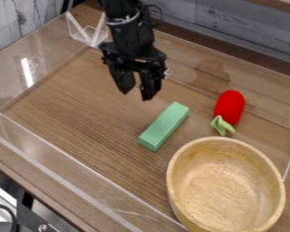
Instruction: Put the green block in the brown bowl
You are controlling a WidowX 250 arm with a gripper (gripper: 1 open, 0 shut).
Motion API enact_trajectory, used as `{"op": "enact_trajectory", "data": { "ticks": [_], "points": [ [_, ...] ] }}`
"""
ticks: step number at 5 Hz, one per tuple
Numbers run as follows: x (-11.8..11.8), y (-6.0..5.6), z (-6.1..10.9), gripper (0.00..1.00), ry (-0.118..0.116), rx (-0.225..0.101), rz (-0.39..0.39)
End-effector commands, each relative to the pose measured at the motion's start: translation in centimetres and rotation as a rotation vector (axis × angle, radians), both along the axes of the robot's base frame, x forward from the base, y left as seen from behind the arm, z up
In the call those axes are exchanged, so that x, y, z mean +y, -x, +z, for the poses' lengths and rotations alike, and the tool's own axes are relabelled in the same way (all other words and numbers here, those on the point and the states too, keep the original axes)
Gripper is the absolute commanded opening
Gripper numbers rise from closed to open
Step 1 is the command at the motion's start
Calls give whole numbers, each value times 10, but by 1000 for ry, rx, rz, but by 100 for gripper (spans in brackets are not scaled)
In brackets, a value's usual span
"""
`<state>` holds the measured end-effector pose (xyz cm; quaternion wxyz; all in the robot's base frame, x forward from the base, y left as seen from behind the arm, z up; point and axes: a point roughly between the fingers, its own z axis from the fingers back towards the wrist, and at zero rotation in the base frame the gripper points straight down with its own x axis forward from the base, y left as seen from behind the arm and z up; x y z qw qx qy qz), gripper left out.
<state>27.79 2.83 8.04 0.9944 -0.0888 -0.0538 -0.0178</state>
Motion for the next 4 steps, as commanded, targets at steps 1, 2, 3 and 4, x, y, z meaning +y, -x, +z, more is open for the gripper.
{"op": "enact_trajectory", "data": {
  "ticks": [1,2,3,4],
  "points": [
    [-12,3,3,100,-7,-28,-50],
    [-20,5,-11,100,-14,-18,-82],
    [-23,5,-25,100,-23,-9,-95],
    [-25,5,-39,100,-37,-2,-102]
  ]
}}
